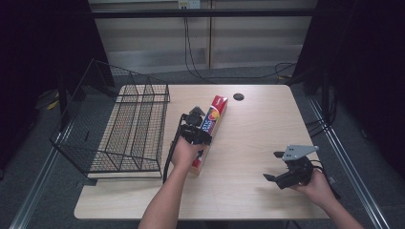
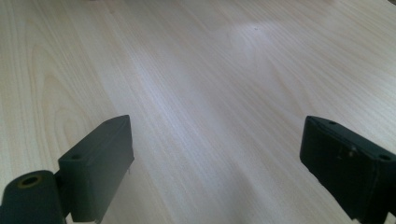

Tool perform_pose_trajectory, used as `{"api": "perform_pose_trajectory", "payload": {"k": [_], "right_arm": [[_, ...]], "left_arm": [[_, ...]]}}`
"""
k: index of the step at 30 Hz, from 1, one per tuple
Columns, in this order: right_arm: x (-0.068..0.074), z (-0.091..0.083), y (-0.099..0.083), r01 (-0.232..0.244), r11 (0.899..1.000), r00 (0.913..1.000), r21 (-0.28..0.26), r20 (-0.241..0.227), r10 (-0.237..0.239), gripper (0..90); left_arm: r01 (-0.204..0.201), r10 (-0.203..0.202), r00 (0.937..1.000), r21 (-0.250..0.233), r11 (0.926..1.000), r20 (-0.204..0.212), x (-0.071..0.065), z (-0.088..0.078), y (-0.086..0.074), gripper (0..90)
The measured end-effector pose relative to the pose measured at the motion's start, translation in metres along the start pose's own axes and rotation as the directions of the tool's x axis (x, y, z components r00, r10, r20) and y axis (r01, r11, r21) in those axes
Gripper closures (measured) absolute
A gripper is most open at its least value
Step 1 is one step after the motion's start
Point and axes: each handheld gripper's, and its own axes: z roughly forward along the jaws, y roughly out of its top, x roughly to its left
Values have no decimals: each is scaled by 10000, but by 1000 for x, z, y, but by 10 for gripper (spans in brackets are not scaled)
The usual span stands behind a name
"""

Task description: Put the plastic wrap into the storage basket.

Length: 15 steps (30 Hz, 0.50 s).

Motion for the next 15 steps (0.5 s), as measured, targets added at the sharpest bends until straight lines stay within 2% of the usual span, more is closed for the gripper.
{"api": "perform_pose_trajectory", "payload": {"k": [1,3,4,7,9,11,12,14,15], "right_arm": [[0,0,0,-5,10000,10000,13,-24,5,97],[0,0,0,2,10000,10000,40,27,-2,97],[1,0,0,10,10000,10000,35,31,-10,97],[1,0,-1,33,10000,10000,51,-13,-33,97],[1,0,-1,43,10000,10000,55,-14,-43,97],[0,0,-1,74,10000,10000,5,-47,-74,97],[0,-1,-1,66,10000,10000,7,-43,-66,97],[-1,-1,-1,39,10000,10000,-38,-17,-39,97],[-1,-1,-1,62,10000,10000,-20,-12,-62,97]], "left_arm": [[-162,162,9999,88,9998,-15,-1,2,2,367],[-158,161,9996,158,9998,-221,-3,5,8,283],[-156,158,9997,114,9998,-178,-3,6,10,257],[-45,49,9990,96,9999,-442,-2,11,21,258],[-122,131,9986,180,9998,-515,-1,13,24,257],[-47,50,9984,71,10000,-562,0,16,28,250],[65,-62,9986,66,10000,-533,0,18,30,252],[218,-218,9997,4,9998,-147,2,23,34,259],[218,-218,9997,4,9998,-147,2,23,34,270]]}}
